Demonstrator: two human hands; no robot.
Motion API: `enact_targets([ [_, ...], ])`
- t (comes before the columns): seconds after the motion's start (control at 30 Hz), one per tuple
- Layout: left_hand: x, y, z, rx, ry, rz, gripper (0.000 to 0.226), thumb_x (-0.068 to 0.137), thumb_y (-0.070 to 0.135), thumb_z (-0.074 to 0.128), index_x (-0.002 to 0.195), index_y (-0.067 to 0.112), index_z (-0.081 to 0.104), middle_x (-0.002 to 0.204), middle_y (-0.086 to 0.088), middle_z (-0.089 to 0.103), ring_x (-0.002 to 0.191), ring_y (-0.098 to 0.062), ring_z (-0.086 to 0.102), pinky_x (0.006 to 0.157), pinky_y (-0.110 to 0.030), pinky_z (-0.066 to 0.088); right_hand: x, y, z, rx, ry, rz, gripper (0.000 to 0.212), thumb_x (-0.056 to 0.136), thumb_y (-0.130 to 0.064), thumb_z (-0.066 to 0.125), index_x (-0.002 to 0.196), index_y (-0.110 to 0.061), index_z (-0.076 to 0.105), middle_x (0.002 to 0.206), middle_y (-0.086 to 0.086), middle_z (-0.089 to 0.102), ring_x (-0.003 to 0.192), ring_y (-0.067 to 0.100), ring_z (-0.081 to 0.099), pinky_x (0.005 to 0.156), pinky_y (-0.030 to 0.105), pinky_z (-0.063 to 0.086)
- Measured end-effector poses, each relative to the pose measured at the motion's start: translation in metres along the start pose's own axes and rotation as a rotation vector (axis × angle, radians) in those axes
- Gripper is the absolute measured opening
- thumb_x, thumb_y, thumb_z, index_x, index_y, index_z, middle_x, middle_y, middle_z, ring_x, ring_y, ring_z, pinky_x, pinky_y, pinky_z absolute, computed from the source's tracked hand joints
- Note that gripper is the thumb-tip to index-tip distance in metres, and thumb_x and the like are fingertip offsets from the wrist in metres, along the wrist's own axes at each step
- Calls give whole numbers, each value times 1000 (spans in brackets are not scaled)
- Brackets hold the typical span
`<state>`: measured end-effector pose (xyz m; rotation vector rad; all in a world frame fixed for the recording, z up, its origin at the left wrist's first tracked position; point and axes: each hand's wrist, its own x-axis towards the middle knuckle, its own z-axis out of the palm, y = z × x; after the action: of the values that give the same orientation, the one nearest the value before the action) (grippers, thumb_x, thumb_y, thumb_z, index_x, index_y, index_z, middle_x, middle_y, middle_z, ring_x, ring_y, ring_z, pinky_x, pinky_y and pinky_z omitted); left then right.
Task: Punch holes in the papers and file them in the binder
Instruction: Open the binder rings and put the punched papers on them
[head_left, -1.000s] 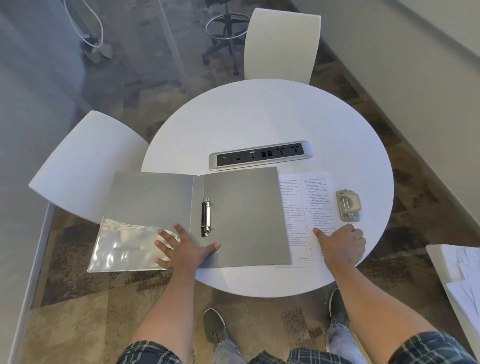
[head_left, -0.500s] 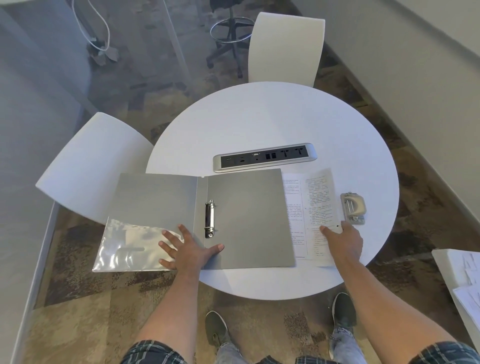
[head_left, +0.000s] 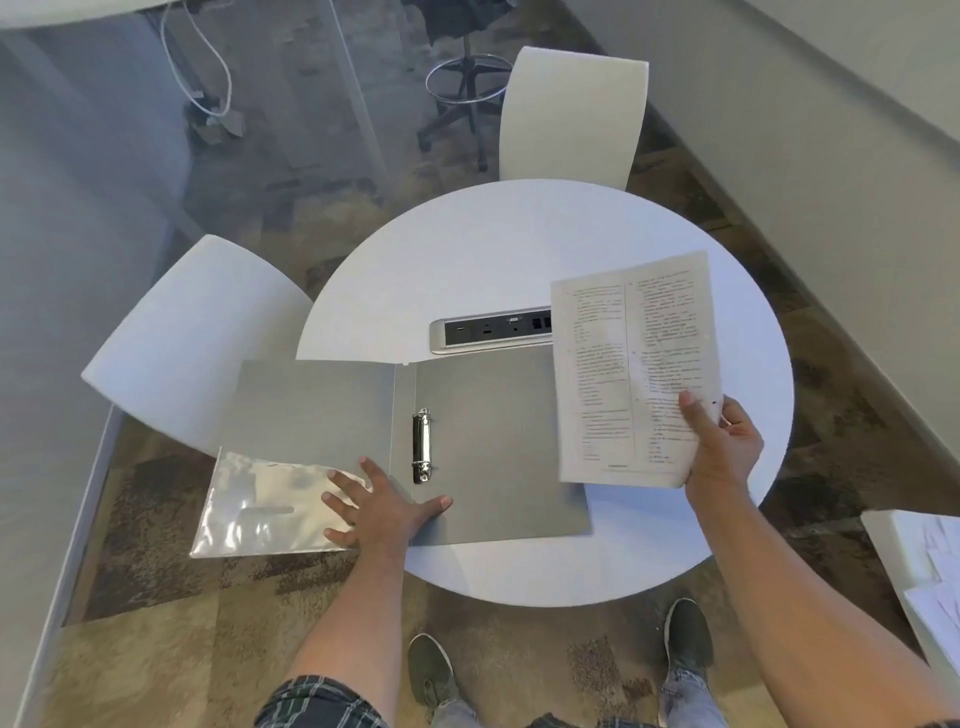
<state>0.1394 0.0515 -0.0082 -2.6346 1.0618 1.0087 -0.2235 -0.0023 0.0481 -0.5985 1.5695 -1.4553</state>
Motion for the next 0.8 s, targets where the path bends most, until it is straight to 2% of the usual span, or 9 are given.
enact_targets([
  [0.17,-1,3,2,1,23,-7,156,49,91,72,160,27,-18,161,-16,-39,151,-45,-26,117,-72,3,-3,-10,3,147,-69,85,13,90,-22,78,100,-21,70,109,-3,80,90,27,77,79,43,62],
  [0.23,0,3,2,2,30,-11,157,49,90,72,160,27,-18,161,-16,-39,151,-45,-26,117,-72,3,-2,-8,8,127,-125,103,12,89,-15,78,98,-16,70,101,-6,81,87,22,77,76,39,65],
  [0.3,0,3,3,2,32,-20,157,48,90,73,160,28,-18,161,-16,-39,151,-44,-26,117,-71,3,-3,0,14,17,-167,98,9,90,-10,78,91,-12,69,85,-13,80,80,17,77,68,31,64],
  [0.43,0,5,6,1,50,-37,157,47,90,74,160,27,-15,162,-17,-36,152,-44,-24,118,-70,5,-6,31,25,-255,-224,136,27,83,-21,86,93,-2,70,90,8,80,86,30,76,78,47,61],
  [0.53,1,7,11,-3,72,-43,156,47,90,74,160,26,-14,162,-17,-35,152,-45,-23,118,-71,6,-10,55,36,-433,-268,171,22,85,-23,83,89,-5,71,86,6,80,82,28,77,78,49,63],
  [0.63,0,9,17,4,86,-53,156,47,91,72,159,26,-14,162,-18,-36,151,-47,-23,117,-71,6,-17,71,48,-645,-287,200,18,88,-26,77,85,-11,67,86,2,77,80,25,75,71,41,61],
  [0.7,-2,10,20,7,88,-48,154,50,89,72,159,26,-15,161,-19,-38,151,-47,-25,117,-72,4,-20,77,54,-721,-269,208,16,90,-25,74,86,-11,66,89,2,76,78,21,72,64,32,54],
  [0.8,-6,11,23,17,94,-37,150,54,86,73,160,27,-14,161,-19,-37,150,-47,-26,117,-72,1,-25,81,62,-806,-244,185,17,91,-24,72,82,-13,62,89,3,74,72,16,67,55,27,44],
])
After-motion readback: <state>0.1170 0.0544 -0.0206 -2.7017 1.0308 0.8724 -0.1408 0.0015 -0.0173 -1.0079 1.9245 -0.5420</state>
